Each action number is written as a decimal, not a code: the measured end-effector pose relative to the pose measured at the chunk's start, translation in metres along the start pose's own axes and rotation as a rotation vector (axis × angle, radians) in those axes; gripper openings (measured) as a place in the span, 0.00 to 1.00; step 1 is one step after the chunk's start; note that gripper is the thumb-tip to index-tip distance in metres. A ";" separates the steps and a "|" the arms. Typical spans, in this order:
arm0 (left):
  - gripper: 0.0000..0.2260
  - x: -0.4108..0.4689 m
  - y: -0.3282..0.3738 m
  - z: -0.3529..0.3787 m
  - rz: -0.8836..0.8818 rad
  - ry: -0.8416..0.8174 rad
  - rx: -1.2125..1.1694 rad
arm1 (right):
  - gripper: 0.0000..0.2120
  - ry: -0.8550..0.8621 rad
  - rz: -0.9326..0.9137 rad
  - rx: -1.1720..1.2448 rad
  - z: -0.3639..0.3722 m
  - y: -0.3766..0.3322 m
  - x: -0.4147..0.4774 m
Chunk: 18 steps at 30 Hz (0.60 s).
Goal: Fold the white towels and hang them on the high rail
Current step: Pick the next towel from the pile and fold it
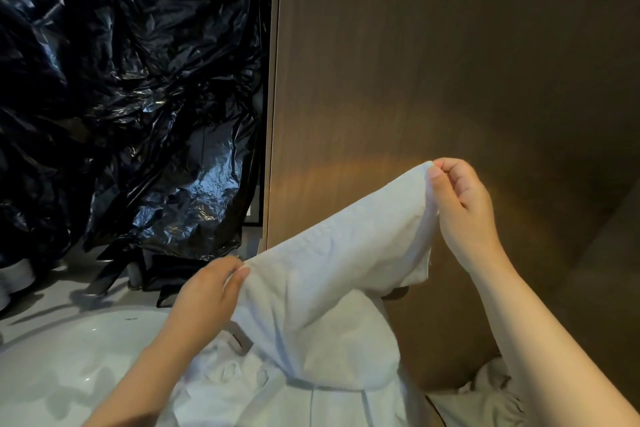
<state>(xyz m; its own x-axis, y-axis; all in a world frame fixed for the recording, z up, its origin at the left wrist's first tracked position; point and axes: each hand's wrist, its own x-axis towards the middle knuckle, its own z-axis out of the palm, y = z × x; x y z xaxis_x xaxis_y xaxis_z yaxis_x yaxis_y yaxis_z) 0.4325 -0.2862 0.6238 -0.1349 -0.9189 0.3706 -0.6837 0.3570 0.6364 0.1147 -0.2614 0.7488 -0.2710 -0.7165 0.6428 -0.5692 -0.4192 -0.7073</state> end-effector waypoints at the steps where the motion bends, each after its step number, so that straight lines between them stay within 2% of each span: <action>1: 0.12 0.006 0.001 -0.005 -0.009 0.021 -0.012 | 0.04 0.019 0.002 -0.010 -0.001 0.001 0.004; 4: 0.11 0.030 0.010 -0.020 -0.019 0.026 -0.084 | 0.06 0.084 -0.019 -0.037 -0.004 0.003 0.018; 8: 0.06 0.057 0.025 -0.039 0.012 -0.099 -0.156 | 0.08 0.155 -0.083 -0.100 -0.016 -0.002 0.045; 11: 0.06 0.066 0.033 -0.046 0.066 -0.125 -0.143 | 0.06 0.167 -0.136 -0.160 -0.026 -0.005 0.065; 14: 0.08 0.086 0.044 -0.054 0.124 -0.029 -0.130 | 0.07 0.189 -0.148 -0.189 -0.034 -0.008 0.079; 18: 0.06 0.121 0.069 -0.081 0.192 0.277 -0.171 | 0.09 0.273 -0.117 -0.152 -0.046 -0.006 0.091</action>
<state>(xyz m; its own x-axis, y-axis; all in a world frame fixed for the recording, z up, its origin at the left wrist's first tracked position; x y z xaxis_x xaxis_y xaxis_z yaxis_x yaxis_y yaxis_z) 0.4272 -0.3590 0.7666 -0.0343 -0.7607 0.6481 -0.5321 0.5629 0.6325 0.0585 -0.2982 0.8251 -0.3835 -0.4841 0.7865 -0.7122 -0.3872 -0.5856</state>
